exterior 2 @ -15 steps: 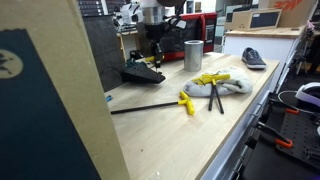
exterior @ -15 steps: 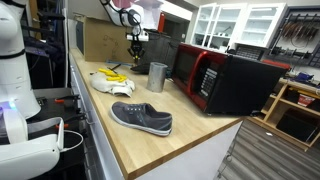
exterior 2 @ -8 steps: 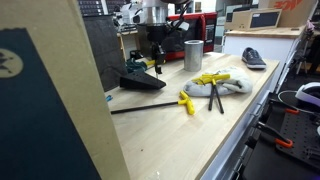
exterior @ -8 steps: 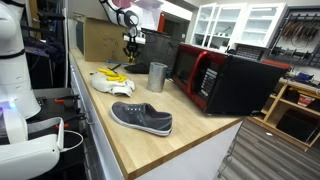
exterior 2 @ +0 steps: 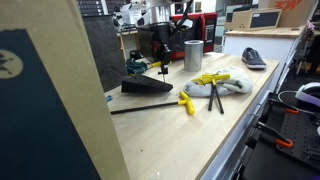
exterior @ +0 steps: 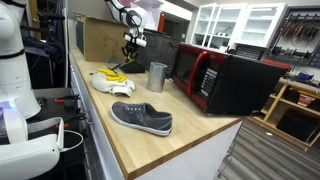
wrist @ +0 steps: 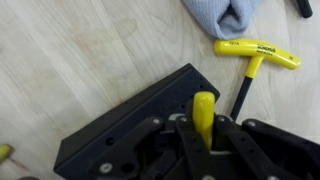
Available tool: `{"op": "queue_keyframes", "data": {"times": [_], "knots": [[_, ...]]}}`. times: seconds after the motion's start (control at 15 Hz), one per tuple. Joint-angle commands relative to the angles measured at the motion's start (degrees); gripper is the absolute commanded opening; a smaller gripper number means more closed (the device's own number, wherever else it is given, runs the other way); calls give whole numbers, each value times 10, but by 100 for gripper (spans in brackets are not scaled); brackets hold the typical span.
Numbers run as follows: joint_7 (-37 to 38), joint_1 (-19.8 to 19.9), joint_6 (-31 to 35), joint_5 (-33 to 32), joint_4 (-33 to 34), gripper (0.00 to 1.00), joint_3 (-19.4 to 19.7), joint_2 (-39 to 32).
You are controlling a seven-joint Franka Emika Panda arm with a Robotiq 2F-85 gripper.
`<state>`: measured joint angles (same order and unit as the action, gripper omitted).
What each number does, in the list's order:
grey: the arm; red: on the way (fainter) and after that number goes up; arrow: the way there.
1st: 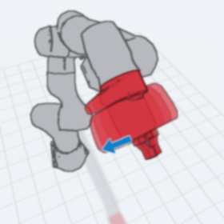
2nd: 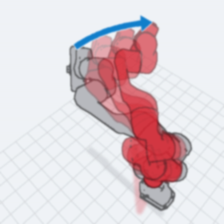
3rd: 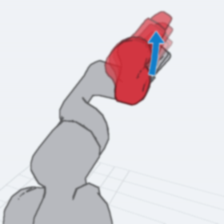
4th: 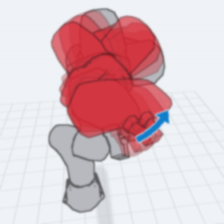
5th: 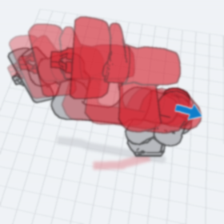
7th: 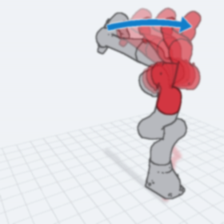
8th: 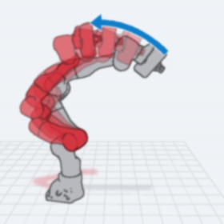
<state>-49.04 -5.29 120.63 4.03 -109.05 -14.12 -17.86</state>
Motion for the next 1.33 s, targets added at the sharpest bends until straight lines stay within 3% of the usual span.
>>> {"op": "queue_keyframes", "data": {"times": [0.0, 0.27, 0.53, 1.27], "knots": [[76, -30, -19, -82, 5, 2, 23, 6], [115, -47, -35, -168, 13, 2, 25, -3], [79, -43, 4, -170, 5, 2, 16, -5], [-138, -25, 66, -136, 1, 2, 3, -17]]}}
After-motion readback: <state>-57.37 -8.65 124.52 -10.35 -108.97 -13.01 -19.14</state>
